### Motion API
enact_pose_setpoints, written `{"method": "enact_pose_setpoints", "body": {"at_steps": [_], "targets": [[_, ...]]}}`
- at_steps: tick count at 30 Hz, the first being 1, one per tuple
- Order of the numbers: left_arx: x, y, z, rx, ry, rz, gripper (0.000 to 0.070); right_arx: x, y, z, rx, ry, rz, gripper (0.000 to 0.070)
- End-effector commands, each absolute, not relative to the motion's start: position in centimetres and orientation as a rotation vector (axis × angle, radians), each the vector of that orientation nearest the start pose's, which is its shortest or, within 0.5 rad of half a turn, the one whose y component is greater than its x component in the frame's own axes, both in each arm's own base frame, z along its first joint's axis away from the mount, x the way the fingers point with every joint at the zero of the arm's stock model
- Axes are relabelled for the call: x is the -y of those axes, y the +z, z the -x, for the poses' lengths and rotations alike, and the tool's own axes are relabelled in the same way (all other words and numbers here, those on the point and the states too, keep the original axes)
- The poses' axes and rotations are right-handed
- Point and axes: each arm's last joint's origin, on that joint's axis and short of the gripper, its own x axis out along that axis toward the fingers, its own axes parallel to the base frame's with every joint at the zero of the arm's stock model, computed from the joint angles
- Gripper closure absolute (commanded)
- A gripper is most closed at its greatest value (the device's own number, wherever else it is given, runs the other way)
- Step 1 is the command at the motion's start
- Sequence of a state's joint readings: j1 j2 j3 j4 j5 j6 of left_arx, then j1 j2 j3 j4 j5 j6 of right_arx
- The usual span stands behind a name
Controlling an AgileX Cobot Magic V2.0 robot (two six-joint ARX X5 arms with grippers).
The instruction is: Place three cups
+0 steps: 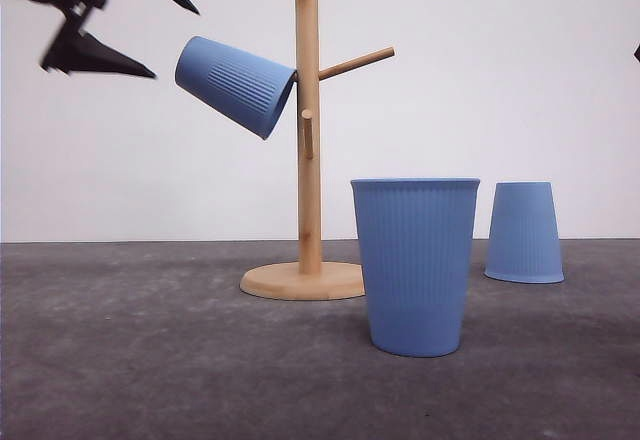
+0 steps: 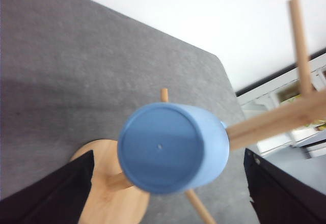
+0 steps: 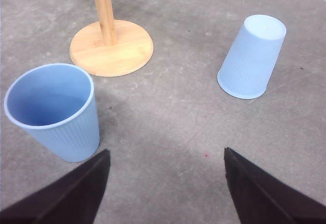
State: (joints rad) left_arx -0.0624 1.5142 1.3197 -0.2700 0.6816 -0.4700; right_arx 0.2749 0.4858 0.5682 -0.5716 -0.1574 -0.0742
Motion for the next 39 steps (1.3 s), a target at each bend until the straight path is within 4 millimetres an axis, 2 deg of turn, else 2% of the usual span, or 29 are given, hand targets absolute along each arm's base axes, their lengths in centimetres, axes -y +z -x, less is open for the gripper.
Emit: {"method": "enact_pose_setpoints", "body": {"at_steps": [1,4,7,12,15,19,24,28,33,39], "targets": [[3.8,34.4,-33.0,-0.601,-0.615,0.489,0.0145,-3.5,26.7,-10.5,-0.455,0.444,0.09,0.0248],[3.4,34.8,-31.1,-0.653,-0.518,0.385,0.0164,-3.5,26.7,-10.5,-0.455,0.444,0.09,0.0248],[3.0,35.1,-29.0,-0.719,-0.434,0.307,0.023,-3.5,26.7,-10.5,-0.455,0.444,0.09,0.0249],[2.7,35.4,-26.2,-0.731,-0.38,0.211,0.0239,-3.5,26.7,-10.5,-0.46,0.444,0.09,0.0248],[2.6,34.4,-24.6,-0.694,-0.379,0.19,0.0253,-3.5,26.6,-10.5,-0.467,0.444,0.091,0.0248],[2.5,32.0,-22.1,-0.648,-0.415,0.194,0.0269,-3.5,26.5,-10.4,-0.478,0.444,0.091,0.0248],[2.6,29.3,-19.8,-0.676,-0.46,0.19,0.0269,-3.4,26.4,-10.4,-0.496,0.443,0.092,0.0248],[3.0,28.0,-18.5,-0.692,-0.483,0.172,0.0269,-3.4,26.3,-10.3,-0.511,0.44,0.089,0.0248],[3.7,27.4,-18.0,-0.706,-0.52,0.156,0.0269,-3.5,26.3,-10.6,-0.533,0.422,0.022,0.0248],[4.1,27.4,-17.9,-0.699,-0.55,0.125,0.0268,-4.1,26.6,-12.7,-0.702,0.368,-0.095,0.0248]]}}
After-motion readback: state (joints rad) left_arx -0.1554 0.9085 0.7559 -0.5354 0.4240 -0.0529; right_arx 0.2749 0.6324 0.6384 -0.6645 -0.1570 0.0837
